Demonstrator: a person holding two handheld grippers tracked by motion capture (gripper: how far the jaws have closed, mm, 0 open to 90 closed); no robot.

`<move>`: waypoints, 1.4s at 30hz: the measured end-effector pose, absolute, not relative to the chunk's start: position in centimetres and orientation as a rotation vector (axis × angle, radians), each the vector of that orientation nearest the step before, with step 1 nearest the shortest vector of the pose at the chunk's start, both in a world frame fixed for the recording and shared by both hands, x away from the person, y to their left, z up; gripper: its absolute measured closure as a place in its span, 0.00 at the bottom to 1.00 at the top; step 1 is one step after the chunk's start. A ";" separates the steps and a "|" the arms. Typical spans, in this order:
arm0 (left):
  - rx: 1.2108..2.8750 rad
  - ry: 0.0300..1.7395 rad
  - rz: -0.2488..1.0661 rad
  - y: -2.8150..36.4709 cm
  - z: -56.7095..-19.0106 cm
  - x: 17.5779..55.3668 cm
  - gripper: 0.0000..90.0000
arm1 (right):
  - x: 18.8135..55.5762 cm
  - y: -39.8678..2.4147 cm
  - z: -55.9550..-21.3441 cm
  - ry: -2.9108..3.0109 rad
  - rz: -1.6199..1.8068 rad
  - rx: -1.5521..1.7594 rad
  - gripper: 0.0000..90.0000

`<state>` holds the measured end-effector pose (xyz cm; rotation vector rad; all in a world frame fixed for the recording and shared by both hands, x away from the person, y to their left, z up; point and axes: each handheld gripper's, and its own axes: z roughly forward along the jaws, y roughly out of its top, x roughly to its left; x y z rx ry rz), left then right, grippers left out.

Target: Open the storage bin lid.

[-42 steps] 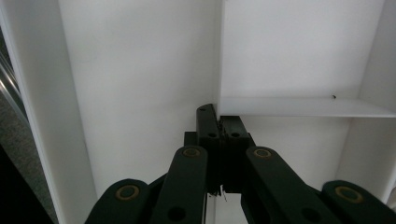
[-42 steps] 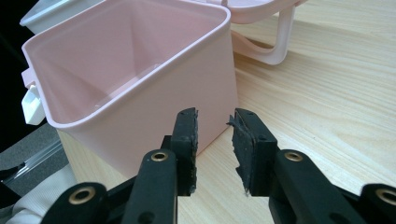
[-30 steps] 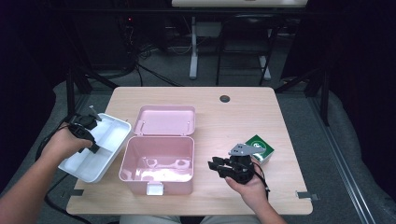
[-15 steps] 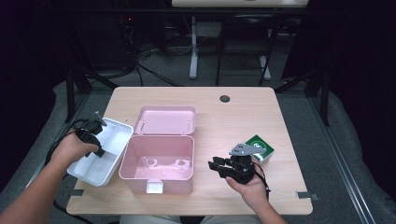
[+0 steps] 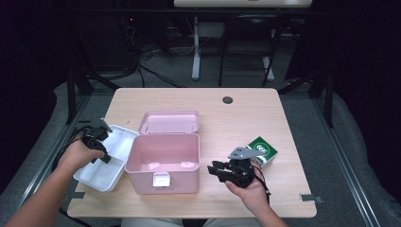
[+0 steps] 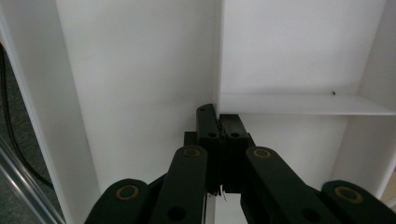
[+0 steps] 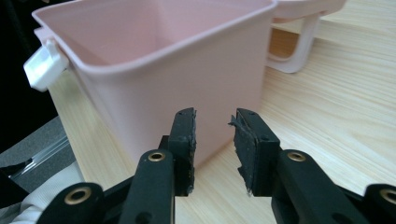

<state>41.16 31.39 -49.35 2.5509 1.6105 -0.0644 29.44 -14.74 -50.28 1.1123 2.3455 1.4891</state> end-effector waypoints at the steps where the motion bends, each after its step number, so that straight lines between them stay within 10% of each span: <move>1: 2.551 1.611 -0.064 31.4 -49.3 41.2 0.99 | 29.4 -14.7 -50.3 2.346 1.489 1.112 0.76; 26: 2.589 1.528 -0.082 29.5 -49.2 40.8 0.99 | 29.4 -12.3 -49.5 2.367 1.451 1.070 0.51; 42: 2.599 1.539 -0.100 29.4 -50.2 41.1 0.99 | 28.7 -14.4 -49.7 2.286 1.448 1.133 0.58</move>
